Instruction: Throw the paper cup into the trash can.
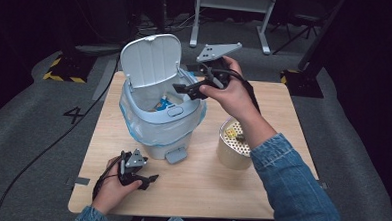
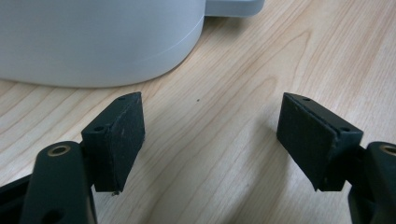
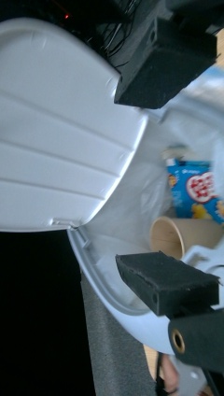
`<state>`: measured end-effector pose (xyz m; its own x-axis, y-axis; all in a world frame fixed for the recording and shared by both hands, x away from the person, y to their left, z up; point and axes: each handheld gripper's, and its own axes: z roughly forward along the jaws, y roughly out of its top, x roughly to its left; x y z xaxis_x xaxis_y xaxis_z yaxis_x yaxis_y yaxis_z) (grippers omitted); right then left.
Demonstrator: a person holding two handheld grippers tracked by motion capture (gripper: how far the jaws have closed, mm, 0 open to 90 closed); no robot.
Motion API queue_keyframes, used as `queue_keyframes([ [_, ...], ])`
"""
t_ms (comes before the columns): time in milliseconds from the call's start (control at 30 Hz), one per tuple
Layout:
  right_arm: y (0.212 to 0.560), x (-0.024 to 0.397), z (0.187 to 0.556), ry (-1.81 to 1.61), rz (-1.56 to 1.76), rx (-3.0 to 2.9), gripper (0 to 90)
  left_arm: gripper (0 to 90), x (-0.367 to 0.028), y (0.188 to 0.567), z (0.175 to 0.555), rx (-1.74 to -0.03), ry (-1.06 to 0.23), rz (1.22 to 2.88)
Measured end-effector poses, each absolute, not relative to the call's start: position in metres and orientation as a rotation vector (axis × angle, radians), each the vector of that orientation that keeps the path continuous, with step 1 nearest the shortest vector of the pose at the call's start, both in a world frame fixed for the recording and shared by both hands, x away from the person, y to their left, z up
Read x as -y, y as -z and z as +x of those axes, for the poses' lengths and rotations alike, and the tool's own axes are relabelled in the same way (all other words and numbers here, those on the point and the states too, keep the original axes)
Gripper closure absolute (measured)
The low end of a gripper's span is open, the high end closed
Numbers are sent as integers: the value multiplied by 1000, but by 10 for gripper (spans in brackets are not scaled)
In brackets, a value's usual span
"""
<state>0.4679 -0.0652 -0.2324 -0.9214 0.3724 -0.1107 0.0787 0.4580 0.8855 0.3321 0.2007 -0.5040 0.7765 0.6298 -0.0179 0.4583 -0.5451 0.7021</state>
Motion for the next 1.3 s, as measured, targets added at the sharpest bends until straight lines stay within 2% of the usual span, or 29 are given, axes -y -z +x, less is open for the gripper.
queue_keyframes([
  [467,221,159,452,-1423,492,-2359,239,239,-204,504,331,-816,-308,2241],
  [633,225,192,444,-1400,533,-2347,275,240,-204,504,330,-816,-309,2240],
  [933,247,240,428,-1346,628,-2322,283,240,-207,504,329,-825,-316,2239],
  [1300,296,292,404,-1245,741,-2332,285,240,-207,504,329,-828,-315,2239],
])
